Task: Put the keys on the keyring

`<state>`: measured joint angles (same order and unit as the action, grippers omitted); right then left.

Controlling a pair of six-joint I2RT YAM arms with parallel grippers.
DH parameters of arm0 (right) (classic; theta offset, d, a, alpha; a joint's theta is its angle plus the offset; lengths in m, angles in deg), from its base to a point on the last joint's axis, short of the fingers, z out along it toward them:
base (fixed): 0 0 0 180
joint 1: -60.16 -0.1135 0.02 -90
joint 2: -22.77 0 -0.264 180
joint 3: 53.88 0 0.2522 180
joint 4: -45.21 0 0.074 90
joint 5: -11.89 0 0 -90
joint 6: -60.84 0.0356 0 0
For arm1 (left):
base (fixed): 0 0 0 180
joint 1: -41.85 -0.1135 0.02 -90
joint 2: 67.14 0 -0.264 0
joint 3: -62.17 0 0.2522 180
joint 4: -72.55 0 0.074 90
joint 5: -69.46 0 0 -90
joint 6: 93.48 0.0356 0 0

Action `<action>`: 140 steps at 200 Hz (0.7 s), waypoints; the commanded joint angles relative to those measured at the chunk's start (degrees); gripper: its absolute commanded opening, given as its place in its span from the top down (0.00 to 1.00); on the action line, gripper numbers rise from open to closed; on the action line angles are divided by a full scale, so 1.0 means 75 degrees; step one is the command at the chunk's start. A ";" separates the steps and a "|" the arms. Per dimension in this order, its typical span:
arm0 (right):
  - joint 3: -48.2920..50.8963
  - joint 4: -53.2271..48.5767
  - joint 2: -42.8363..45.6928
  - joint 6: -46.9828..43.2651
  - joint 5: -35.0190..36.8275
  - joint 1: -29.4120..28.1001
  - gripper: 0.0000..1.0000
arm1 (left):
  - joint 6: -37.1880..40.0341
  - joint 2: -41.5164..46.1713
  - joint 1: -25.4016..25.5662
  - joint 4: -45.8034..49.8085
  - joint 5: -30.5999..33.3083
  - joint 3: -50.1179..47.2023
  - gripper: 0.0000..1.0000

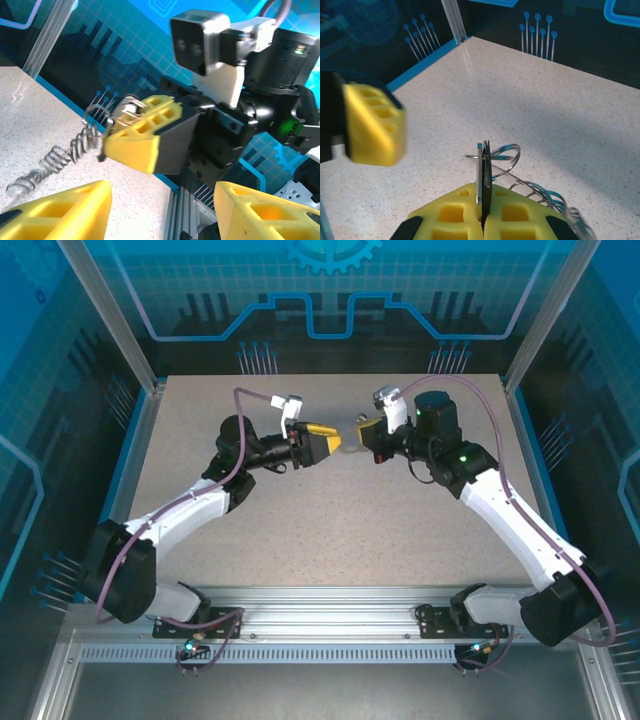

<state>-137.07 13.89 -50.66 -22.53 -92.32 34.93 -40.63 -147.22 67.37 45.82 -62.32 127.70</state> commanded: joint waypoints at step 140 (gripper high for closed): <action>-0.3213 -0.0181 -0.4854 -0.0277 -0.0668 0.1255 1.00 | 0.0490 0.0528 -0.0531 0.0559 0.1070 -0.0672 0.39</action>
<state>-155.99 14.30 -82.70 -23.47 -95.32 43.76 -38.88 -144.40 63.91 50.22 -55.26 123.59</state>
